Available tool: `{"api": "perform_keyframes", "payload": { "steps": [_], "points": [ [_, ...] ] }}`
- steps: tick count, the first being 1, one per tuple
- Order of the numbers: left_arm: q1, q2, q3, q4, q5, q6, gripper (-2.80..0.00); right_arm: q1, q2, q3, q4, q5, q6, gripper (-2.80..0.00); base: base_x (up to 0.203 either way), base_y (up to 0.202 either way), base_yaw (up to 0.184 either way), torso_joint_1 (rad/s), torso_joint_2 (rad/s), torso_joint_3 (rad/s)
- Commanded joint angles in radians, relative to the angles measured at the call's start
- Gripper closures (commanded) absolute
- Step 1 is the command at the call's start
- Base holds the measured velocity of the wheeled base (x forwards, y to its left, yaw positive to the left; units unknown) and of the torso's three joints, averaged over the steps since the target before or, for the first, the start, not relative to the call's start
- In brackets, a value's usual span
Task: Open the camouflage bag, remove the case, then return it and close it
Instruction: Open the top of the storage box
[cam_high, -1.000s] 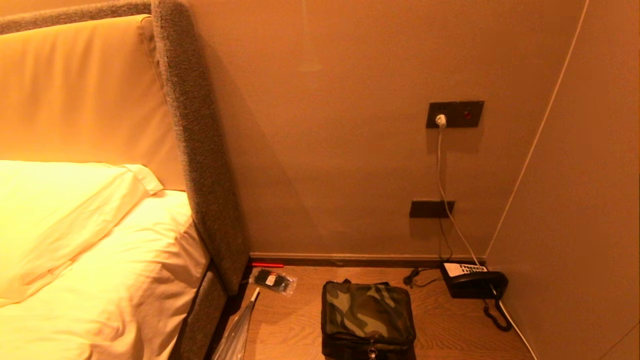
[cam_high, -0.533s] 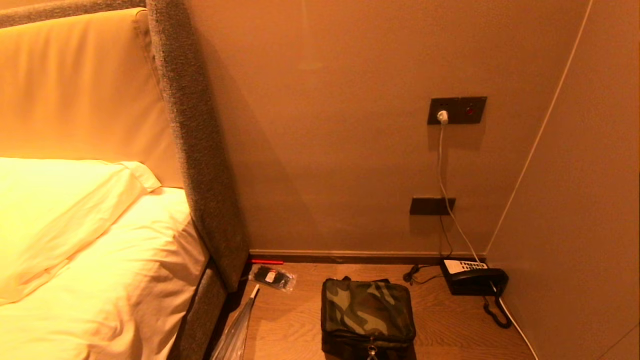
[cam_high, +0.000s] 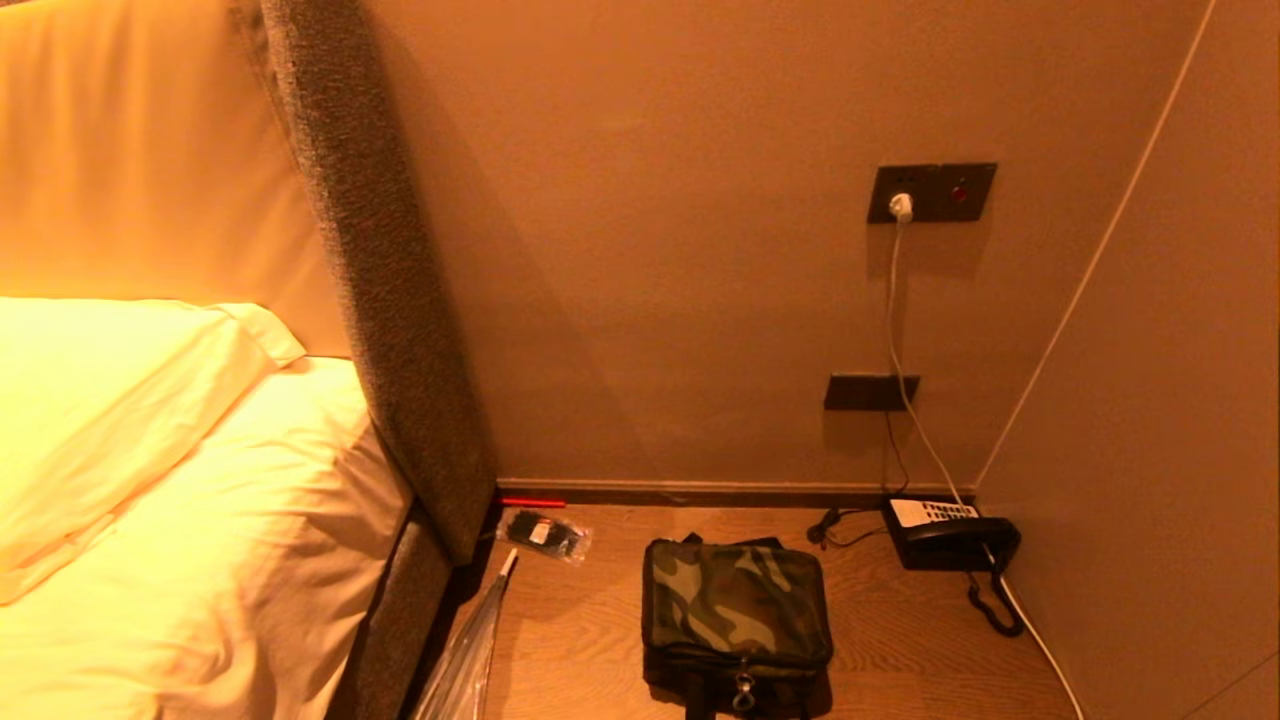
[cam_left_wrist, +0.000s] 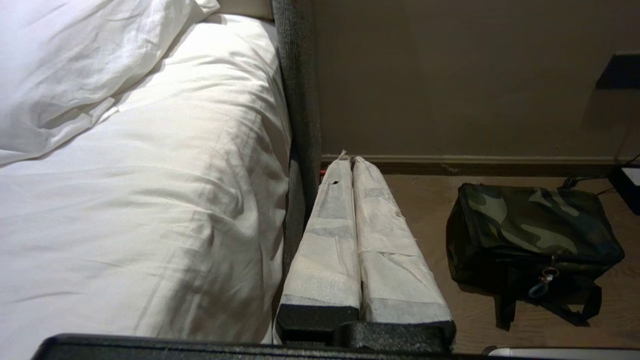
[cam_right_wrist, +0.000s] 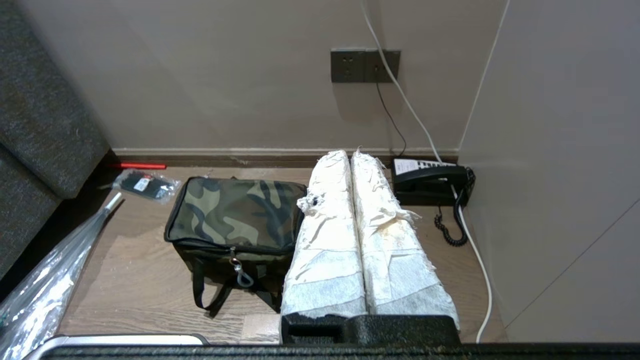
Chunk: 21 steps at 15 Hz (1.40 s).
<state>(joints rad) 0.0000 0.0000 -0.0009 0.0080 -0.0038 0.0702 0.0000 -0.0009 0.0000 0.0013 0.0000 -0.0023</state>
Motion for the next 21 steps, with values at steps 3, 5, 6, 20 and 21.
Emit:
{"api": "perform_keyframes", "payload": {
  "steps": [3,5,6,20,21],
  "points": [
    [0.0,0.0,0.001,-0.005,-0.001,-0.02,0.0,0.0,0.001,0.0,0.0,0.0,-0.001,0.0,0.0,0.0,0.0,0.004,0.0,-0.149],
    [0.0,0.0,0.0,-0.005,0.001,-0.024,0.0,0.0,0.001,0.0,0.0,0.0,-0.001,0.0,0.0,0.0,0.0,0.004,0.0,-0.193],
    [0.0,0.0,-0.001,-0.003,0.002,-0.024,0.0,0.0,0.001,0.0,0.0,0.0,-0.001,0.0,0.0,0.0,0.0,0.002,0.0,-0.189],
    [0.0,0.0,0.001,-0.008,0.002,-0.042,0.0,0.0,0.001,0.0,0.0,0.0,0.001,0.0,-0.032,0.0,0.0,0.003,0.0,-0.092],
    [0.0,0.0,0.001,-0.007,0.001,-0.041,0.0,0.0,0.001,0.0,0.0,0.0,-0.001,0.0,-0.197,0.0,0.001,0.001,0.01,-0.005]
  ]
}}
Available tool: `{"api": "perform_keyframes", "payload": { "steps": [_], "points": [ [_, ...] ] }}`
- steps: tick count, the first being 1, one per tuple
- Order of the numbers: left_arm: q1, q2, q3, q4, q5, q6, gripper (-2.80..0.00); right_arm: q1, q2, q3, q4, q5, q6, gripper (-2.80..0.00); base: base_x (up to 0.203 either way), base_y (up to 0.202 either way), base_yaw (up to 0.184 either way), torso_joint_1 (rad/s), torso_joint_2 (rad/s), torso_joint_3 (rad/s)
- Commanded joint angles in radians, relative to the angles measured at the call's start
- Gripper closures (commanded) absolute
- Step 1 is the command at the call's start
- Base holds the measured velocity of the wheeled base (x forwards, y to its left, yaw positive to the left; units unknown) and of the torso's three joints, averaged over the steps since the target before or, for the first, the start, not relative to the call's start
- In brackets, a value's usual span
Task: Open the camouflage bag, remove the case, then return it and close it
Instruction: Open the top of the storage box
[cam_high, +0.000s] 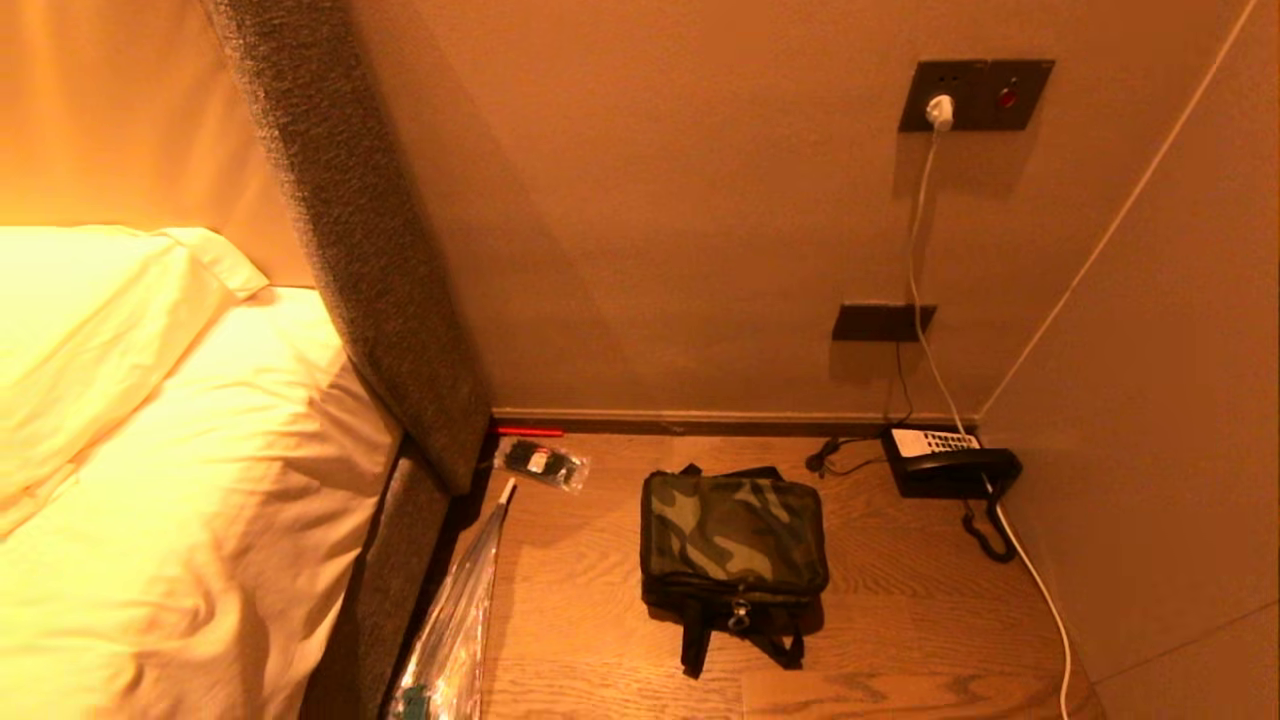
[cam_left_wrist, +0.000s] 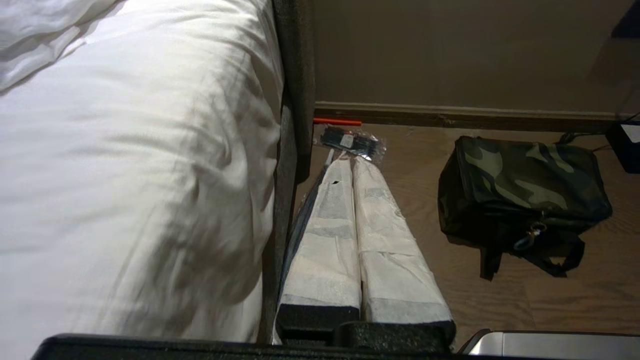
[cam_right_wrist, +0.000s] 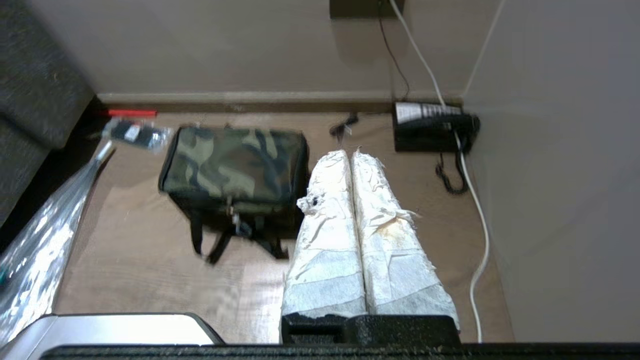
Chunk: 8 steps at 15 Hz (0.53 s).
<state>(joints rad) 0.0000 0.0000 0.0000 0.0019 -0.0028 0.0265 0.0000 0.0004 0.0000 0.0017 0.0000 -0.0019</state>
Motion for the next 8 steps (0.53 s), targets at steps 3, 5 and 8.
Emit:
{"api": "perform_keyframes", "payload": {
  "steps": [3,5,8],
  "points": [
    [0.0,0.0,0.0,0.001,0.0,-0.002,0.0,0.0,0.0,0.0,0.0,0.0,-0.001,0.0,-0.148,0.0,0.0,0.004,0.0,0.005],
    [0.0,0.0,0.0,-0.002,0.001,0.0,0.0,0.0,0.0,0.0,0.0,0.0,-0.001,0.0,0.0,0.0,0.0,0.0,0.0,0.0],
    [0.0,0.0,-0.002,0.0,0.001,0.007,0.0,0.0,0.0,0.0,0.0,0.0,-0.001,0.0,0.0,0.0,0.0,0.001,0.0,-0.091]
  ]
}}
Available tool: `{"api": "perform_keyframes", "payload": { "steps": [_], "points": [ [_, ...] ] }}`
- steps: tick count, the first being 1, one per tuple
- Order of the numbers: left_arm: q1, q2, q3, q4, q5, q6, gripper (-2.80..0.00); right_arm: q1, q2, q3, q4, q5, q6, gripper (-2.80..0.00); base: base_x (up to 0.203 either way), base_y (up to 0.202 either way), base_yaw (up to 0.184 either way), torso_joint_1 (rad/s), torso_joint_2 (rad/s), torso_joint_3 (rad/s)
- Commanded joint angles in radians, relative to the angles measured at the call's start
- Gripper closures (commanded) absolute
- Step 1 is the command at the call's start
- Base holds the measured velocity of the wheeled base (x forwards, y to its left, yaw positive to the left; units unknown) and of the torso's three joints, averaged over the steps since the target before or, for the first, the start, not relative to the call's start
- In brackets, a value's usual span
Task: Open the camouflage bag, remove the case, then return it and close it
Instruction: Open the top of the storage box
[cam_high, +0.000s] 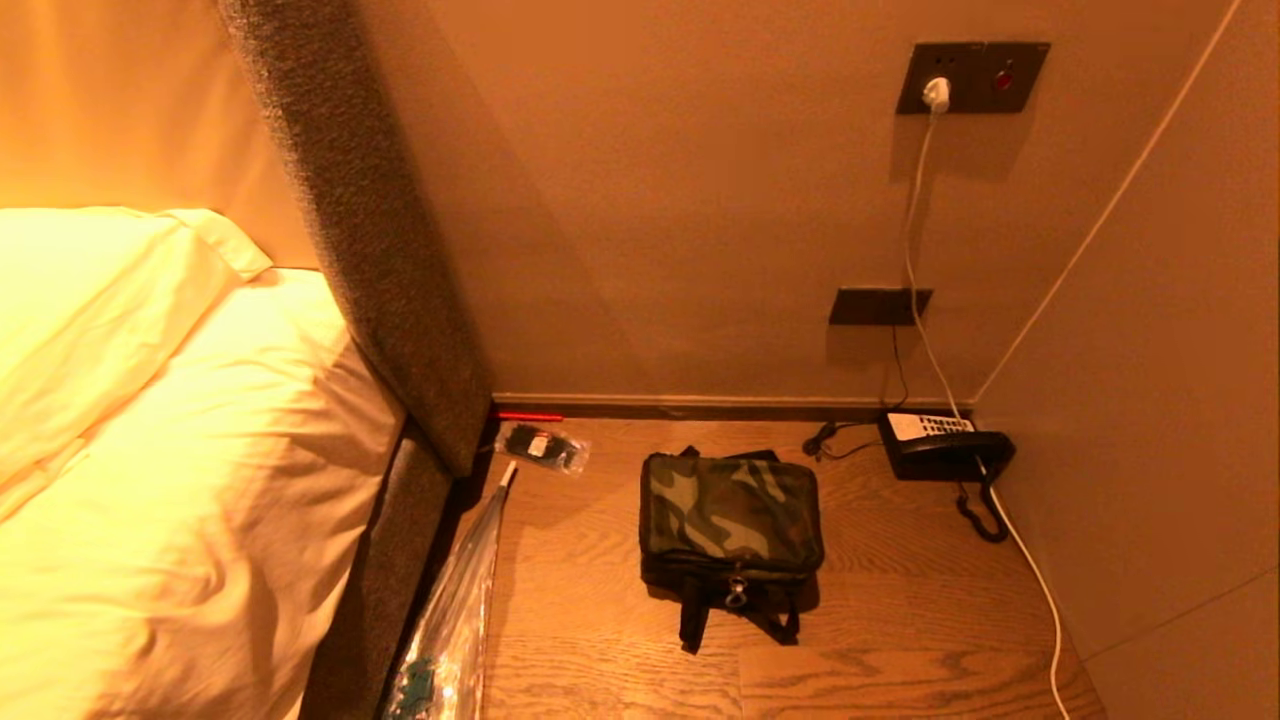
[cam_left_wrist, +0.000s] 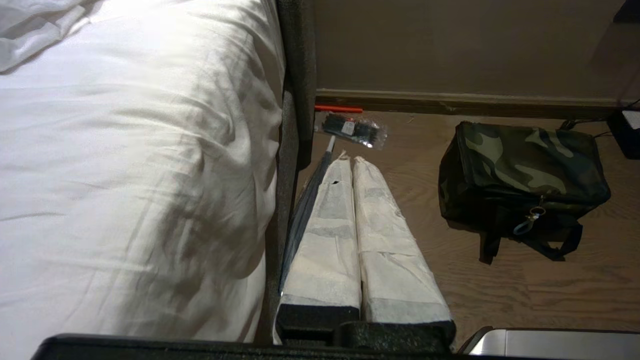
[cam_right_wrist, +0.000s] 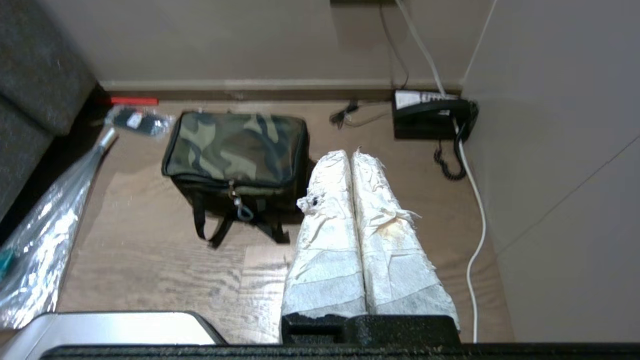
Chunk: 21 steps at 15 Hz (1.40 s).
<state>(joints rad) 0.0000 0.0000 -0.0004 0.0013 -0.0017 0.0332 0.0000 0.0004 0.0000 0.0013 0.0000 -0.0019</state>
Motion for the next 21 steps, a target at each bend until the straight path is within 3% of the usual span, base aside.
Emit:
{"api": "perform_keyframes", "payload": {
  "steps": [1,21],
  "points": [
    [0.0,0.0,-0.001,0.0,0.0,-0.001,0.0,0.0,0.0,0.0,0.0,0.0,-0.001,0.0,0.0,0.0,0.0,-0.002,0.0,-0.176],
    [0.0,0.0,0.0,-0.001,0.002,-0.015,0.0,0.0,0.0,0.0,0.0,0.0,0.0,0.0,0.0,0.0,0.0,0.001,0.0,-0.197]
  ]
}}
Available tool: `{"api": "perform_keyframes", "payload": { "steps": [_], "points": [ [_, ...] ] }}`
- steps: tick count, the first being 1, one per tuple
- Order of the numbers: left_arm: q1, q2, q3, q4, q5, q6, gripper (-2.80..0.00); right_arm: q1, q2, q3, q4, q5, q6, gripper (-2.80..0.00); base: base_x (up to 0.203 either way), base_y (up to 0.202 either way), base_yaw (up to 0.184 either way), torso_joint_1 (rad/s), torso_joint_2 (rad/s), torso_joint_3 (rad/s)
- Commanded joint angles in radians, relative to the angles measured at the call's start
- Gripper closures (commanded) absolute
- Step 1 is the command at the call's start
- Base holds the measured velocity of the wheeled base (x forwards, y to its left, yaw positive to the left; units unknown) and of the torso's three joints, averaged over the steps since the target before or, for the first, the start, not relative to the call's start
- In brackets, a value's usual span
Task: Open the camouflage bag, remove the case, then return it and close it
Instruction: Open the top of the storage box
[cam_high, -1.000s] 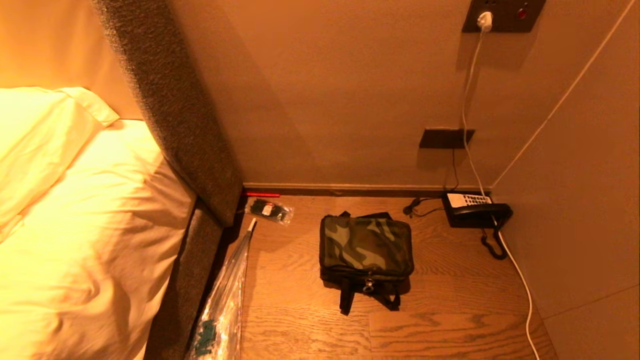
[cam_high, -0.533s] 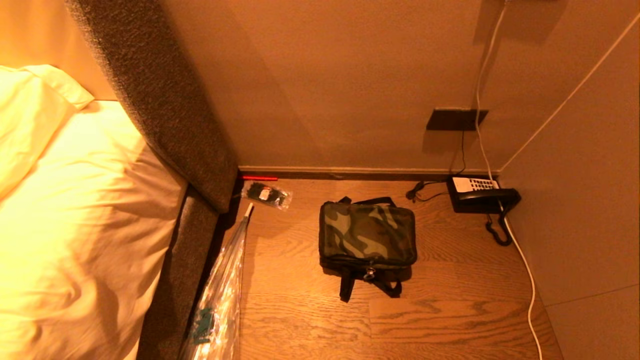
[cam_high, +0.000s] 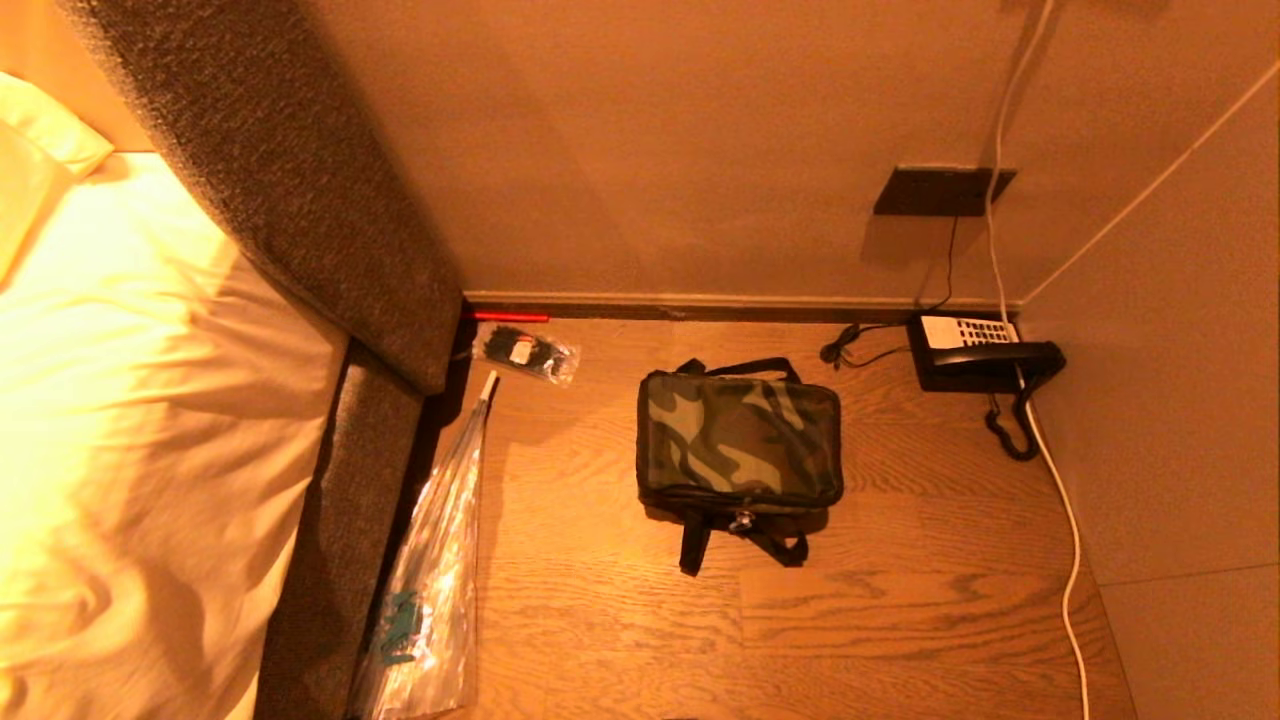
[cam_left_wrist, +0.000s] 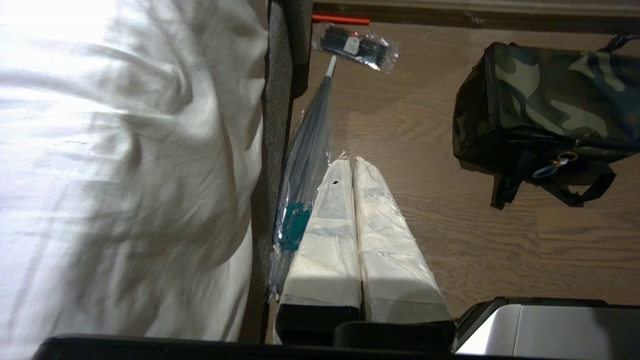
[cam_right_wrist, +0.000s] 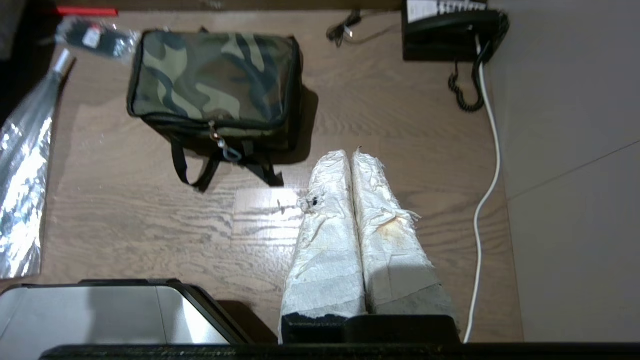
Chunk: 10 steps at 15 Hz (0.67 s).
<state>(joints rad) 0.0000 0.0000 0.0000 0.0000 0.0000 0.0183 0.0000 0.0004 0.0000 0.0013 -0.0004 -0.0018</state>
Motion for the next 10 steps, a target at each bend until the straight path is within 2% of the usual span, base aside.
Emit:
{"api": "perform_keyframes", "payload": {
  "steps": [1,10],
  "points": [
    [0.0,0.0,0.0,0.0,0.0,0.0,0.0,0.0,0.0,0.0,0.0,0.0,0.0,0.0,0.0,0.0,0.0,0.006,0.0,-0.202],
    [0.0,0.0,0.0,0.0,0.0,0.001,0.0,0.0,0.0,0.0,0.0,0.0,-0.001,0.0,0.0,0.0,0.0,0.002,0.0,-0.196]
  ]
}}
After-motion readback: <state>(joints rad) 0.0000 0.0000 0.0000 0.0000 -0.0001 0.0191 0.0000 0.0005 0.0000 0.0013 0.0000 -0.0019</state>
